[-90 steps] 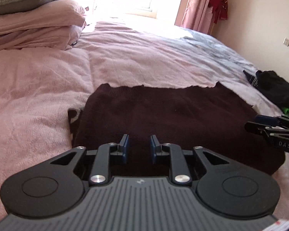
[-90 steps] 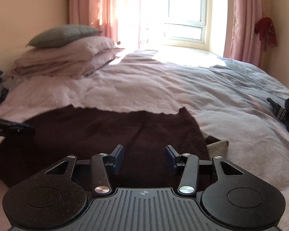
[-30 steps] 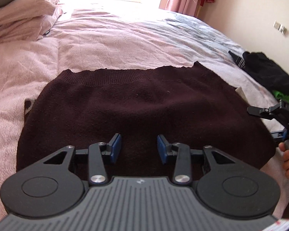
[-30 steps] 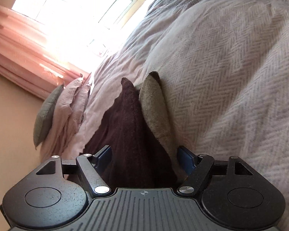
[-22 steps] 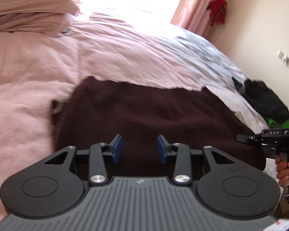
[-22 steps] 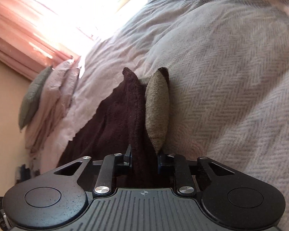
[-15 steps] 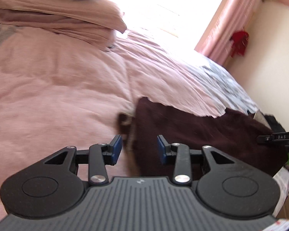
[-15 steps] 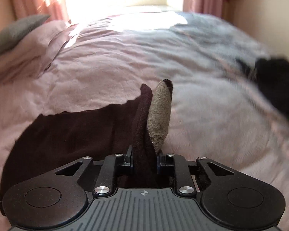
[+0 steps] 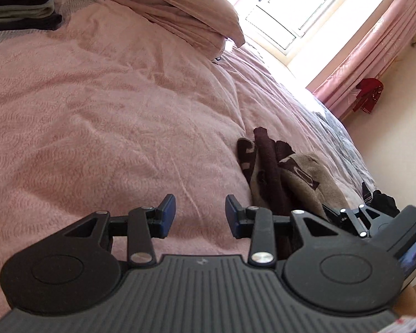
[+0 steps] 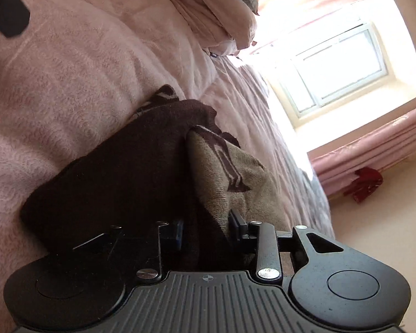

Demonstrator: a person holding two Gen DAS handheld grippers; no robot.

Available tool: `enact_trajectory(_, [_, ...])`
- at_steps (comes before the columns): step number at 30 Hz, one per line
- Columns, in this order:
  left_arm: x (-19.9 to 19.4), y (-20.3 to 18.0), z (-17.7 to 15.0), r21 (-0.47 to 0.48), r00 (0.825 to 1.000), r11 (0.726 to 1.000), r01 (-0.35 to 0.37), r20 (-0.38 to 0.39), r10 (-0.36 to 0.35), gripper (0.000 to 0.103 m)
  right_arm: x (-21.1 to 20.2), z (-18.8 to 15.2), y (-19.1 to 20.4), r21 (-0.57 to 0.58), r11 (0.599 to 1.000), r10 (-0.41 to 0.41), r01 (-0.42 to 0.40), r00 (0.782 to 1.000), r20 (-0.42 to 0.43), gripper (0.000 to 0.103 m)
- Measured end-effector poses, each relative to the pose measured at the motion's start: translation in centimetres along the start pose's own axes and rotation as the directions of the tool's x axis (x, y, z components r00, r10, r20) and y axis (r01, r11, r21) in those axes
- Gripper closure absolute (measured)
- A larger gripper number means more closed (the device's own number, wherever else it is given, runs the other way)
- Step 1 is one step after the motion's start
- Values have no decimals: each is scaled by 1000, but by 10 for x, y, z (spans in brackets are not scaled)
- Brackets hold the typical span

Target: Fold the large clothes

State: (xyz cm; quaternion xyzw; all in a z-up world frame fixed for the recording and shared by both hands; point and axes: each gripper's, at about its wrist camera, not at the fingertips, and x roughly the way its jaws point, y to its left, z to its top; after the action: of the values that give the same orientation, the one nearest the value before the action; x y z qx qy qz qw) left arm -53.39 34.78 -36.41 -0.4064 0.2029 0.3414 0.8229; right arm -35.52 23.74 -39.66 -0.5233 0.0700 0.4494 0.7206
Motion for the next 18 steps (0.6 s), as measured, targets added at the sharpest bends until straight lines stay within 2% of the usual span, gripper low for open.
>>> enact_trajectory(1, [0,-7,0,4,1000,1000,17,-1,-17,70,-13,-3,-14,49,998,46,-48,998,29,54])
enact_trajectory(2, [1,-17,1,10,999,999,41,-1,-41,70,-34,-8,-31,106,989,91,-100,992,85,43])
enact_trajectory(3, [3,-28,0,16,998,998,64,-3,-64,70,-50,-15,-44,140,981,119,-138,984,132,39])
enact_trajectory(5, [10,-48,0,22,992,992,120,-27,-120,70,-72,-34,-74,214,954,174,-213,967,185,39])
enact_trajectory(7, [24,-64,-2,3,982,984,176,-72,-176,70,-77,-53,-109,356,892,218,-277,956,197,39])
enact_trajectory(9, [44,-79,-5,-40,967,975,217,-127,-221,69,-69,-79,-146,509,816,212,-273,961,175,39])
enact_trajectory(12, [76,-89,-7,-149,947,960,236,-188,-262,63,-35,-123,-196,737,640,214,-216,972,99,40])
enact_trajectory(13, [86,-90,-8,-186,939,953,241,-202,-277,62,-21,-134,-204,779,596,229,-196,971,69,42])
enact_trajectory(15, [106,-91,-11,-246,934,945,215,-230,-272,61,8,-154,-216,838,516,281,-179,959,32,49])
enact_trajectory(18, [122,-90,-13,-286,936,937,200,-225,-269,60,39,-172,-223,891,389,371,-233,925,80,50])
